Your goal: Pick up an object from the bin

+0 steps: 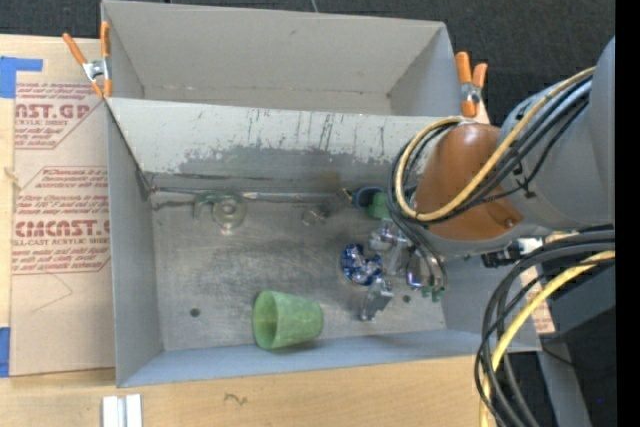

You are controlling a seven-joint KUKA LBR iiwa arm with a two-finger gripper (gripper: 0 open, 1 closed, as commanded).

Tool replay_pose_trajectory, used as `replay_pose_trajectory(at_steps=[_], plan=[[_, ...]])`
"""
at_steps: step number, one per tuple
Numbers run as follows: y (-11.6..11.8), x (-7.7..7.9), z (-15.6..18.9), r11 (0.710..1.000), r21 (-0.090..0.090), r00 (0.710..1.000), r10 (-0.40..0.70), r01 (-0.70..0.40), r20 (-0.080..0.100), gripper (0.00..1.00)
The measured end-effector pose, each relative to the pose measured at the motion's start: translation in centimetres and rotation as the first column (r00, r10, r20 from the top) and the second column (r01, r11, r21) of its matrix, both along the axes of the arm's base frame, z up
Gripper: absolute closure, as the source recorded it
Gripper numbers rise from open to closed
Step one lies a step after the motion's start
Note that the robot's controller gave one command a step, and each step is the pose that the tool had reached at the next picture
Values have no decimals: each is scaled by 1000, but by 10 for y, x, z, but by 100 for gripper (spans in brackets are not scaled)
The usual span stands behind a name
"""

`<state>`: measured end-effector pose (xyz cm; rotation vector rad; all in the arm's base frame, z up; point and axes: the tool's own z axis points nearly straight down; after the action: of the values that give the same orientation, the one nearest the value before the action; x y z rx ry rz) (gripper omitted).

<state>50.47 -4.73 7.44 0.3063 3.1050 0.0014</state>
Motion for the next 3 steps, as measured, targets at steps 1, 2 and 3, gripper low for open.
replay_pose_trajectory(at_steps=[1, 2, 3], plan=[[0, -1, 2, 1000, 0, 1000, 1, -1, -5, 100], [0, 1, 36, 1000, 2, 1000, 2, -2, -17, 100], [1, 2, 78, 1000, 2, 1000, 2, -2, -17, 100]])
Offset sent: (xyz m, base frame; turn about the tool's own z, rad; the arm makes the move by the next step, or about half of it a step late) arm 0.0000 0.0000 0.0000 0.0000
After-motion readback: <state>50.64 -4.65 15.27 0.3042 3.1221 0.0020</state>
